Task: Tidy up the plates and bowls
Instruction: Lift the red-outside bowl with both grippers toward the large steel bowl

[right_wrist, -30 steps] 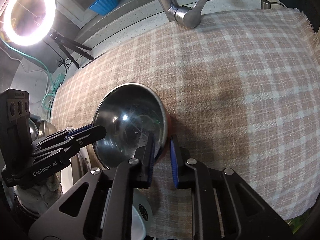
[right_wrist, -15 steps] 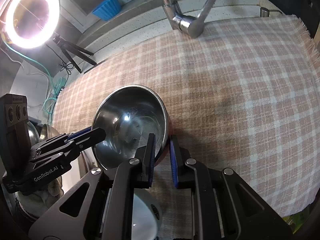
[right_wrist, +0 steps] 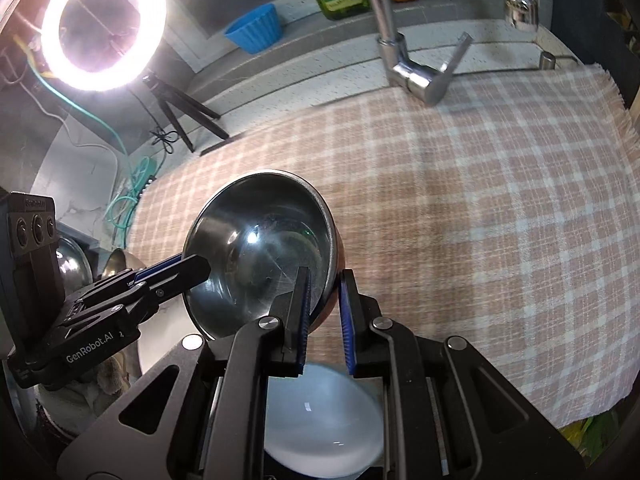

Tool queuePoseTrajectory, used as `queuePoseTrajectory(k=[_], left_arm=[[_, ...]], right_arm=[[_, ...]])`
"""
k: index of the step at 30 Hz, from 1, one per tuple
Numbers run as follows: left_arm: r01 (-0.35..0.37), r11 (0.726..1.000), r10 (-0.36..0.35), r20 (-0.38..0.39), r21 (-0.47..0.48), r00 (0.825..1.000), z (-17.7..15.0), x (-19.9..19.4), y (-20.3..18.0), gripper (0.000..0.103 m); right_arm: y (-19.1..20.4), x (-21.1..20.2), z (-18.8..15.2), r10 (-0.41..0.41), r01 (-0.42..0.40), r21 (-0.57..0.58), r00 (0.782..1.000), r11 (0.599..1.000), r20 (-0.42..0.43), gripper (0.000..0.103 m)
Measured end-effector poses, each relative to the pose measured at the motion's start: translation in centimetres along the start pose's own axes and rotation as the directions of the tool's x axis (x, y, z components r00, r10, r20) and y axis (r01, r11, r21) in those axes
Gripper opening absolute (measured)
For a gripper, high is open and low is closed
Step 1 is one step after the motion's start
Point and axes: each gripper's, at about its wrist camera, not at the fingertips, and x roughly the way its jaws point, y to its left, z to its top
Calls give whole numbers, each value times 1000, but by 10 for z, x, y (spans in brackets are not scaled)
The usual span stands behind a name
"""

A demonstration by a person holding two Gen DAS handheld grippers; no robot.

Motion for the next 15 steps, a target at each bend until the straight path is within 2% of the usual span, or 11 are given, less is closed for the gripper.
queuePoseTrajectory(k=[15], left_arm=[[-34, 998, 40, 93, -57, 995, -14, -64, 45, 14]], right_arm=[[80, -1, -7, 52, -51, -95, 998, 994, 17, 14]])
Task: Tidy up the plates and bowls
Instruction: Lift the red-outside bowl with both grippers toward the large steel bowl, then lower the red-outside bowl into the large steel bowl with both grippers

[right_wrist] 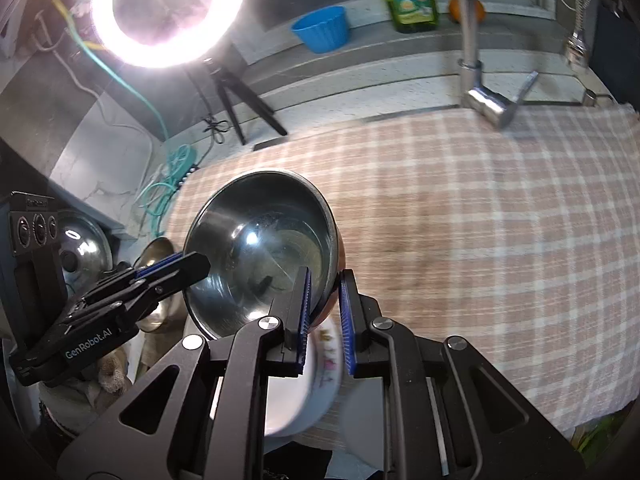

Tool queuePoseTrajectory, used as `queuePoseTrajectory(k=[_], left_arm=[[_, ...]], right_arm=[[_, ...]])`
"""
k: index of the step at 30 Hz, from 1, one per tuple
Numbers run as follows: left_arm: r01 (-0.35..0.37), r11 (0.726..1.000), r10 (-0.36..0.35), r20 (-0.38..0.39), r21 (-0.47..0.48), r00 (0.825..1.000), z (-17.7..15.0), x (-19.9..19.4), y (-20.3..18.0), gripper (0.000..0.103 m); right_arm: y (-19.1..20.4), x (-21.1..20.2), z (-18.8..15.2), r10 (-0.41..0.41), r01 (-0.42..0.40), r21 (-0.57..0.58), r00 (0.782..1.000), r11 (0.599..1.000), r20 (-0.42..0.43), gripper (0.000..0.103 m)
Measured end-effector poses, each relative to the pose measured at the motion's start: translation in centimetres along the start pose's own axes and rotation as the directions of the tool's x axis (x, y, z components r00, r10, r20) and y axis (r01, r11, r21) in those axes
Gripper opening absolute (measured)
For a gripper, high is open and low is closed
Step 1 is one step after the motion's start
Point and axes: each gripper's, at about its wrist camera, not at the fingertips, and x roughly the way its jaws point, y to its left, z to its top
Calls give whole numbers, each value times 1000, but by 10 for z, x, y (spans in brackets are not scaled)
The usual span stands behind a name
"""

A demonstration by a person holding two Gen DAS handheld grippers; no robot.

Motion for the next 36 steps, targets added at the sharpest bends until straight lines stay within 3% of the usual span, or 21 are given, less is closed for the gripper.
queuePoseTrajectory(k=[22, 36], left_arm=[[-120, 979, 138, 101, -162, 985, -31, -89, 93, 14], [-190, 950, 215, 80, -249, 973, -48, -105, 146, 14]], right_arm=[[134, 48, -10, 98, -111, -200, 993, 973, -72, 14], [190, 97, -12, 91, -133, -299, 984, 945, -151, 14]])
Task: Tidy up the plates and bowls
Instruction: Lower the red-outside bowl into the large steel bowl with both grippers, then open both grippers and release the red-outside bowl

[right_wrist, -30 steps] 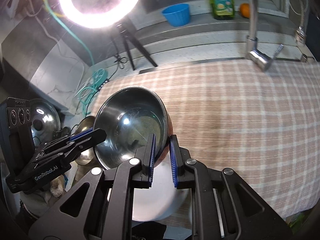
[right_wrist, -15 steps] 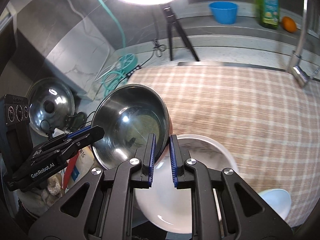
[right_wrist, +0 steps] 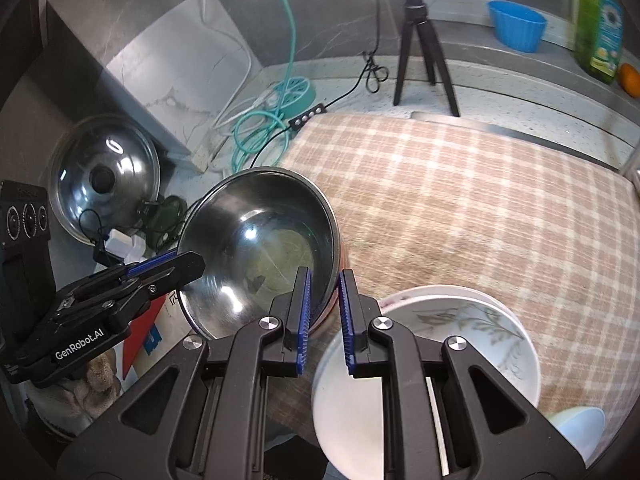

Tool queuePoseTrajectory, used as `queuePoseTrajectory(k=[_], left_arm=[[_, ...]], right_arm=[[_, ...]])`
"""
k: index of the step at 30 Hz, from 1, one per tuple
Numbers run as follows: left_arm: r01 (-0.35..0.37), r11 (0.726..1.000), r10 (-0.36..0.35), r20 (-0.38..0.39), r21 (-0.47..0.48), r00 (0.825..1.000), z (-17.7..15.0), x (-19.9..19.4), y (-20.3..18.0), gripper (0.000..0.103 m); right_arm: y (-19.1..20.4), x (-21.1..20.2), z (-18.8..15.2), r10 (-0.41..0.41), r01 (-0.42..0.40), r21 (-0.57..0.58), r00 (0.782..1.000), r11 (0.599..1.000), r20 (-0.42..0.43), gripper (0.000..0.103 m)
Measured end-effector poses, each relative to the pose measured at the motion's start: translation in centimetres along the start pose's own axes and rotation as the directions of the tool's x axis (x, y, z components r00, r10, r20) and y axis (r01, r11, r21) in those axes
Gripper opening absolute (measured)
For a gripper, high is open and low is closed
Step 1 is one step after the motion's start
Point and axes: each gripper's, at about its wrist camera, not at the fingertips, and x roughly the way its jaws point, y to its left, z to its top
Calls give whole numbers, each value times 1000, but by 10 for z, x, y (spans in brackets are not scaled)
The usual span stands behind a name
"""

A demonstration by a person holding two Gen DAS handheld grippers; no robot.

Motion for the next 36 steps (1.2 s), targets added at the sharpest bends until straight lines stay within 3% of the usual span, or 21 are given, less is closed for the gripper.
queuePoseTrajectory(k=[14, 36], left_arm=[[-65, 998, 63, -73, -18, 995, -8, 28, 24, 14], [-108, 994, 107, -111, -4, 988, -11, 41, 30, 14]], right_arm=[[11, 54, 2, -52, 47, -56, 994, 997, -100, 14], [20, 69, -2, -100, 86, -112, 987, 990, -124, 15]])
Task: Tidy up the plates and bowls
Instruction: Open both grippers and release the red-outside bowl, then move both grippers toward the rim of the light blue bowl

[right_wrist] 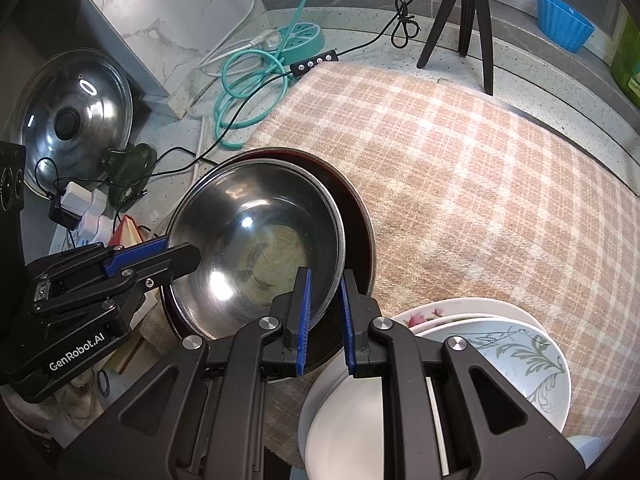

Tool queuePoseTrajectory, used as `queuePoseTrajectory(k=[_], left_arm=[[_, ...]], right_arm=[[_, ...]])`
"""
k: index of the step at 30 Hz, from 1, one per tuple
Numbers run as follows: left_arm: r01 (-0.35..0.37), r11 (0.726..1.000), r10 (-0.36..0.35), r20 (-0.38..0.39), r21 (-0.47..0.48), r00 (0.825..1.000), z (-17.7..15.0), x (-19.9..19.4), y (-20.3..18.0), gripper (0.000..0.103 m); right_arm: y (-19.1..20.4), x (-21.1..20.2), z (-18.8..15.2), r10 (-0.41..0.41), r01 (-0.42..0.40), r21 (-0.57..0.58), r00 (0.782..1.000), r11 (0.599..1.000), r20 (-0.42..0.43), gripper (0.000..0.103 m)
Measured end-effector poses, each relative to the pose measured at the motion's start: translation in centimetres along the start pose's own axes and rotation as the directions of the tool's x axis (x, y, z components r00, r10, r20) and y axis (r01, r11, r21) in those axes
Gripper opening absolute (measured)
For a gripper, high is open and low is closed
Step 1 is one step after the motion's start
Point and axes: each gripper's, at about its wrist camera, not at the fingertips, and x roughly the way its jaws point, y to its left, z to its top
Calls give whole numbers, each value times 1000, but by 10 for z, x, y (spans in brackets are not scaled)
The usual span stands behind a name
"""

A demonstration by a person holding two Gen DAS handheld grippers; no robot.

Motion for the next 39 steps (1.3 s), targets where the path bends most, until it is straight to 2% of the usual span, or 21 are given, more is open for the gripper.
queuePoseTrajectory(k=[3, 5, 7, 11, 16, 21, 23, 25, 27, 30, 31, 32, 34, 39], left_arm=[[-3, 1000, 3, -6, 3, 1000, 0, 1, -1, 18], [4, 1000, -4, -16, 6, 1000, -1, 2, -3, 19], [2, 1000, -2, -15, 6, 1000, -2, 1, -3, 24], [5, 1000, -5, 8, 9, 1000, -1, -5, -4, 24], [9, 1000, -9, 29, 11, 1000, 2, -11, -6, 24], [22, 1000, -23, 39, 19, 999, 3, -16, -11, 24], [35, 999, -35, 46, 18, 998, 4, -20, -14, 25], [50, 998, -51, 51, 24, 997, 3, -24, -19, 30], [60, 997, -62, 60, 40, 996, 3, -29, -26, 37], [75, 994, -80, 72, 74, 994, 0, -36, -39, 50], [81, 993, -88, 75, 82, 993, -1, -39, -43, 51], [88, 992, -95, 77, 95, 992, -1, -42, -49, 52], [98, 988, -107, 81, 117, 991, -2, -46, -59, 61], [139, 976, -156, 90, 167, 984, -5, -56, -83, 62]], right_arm=[[2, 1, 0, -3, 3, -15, 1000, 1000, 6, 18], [3, 0, 1, 8, -8, -21, 1000, 1000, 13, 31], [3, -2, 0, 18, -18, -19, 1000, 1000, 24, 35], [5, -8, 0, 51, -50, -24, 997, 998, 49, 52], [9, -22, 2, 50, -47, -38, 994, 998, 96, 53], [1, -37, 2, 74, -74, -2, 990, 997, 121, 55], [-5, -43, 0, 78, -81, 14, 988, 997, 132, 66], [-12, -53, -4, 83, -89, 33, 985, 995, 152, 72], [-20, -63, -9, 85, -95, 49, 982, 994, 169, 74], [-34, -80, -18, 81, -98, 80, 978, 992, 190, 86], [-39, -86, -21, 82, -101, 89, 976, 991, 200, 89], [-44, -92, -25, 77, -100, 99, 975, 990, 208, 89], [-54, -104, -32, 64, -91, 115, 973, 989, 222, 90], [-80, -134, -50, 19, -62, 163, 967, 985, 255, 91]])
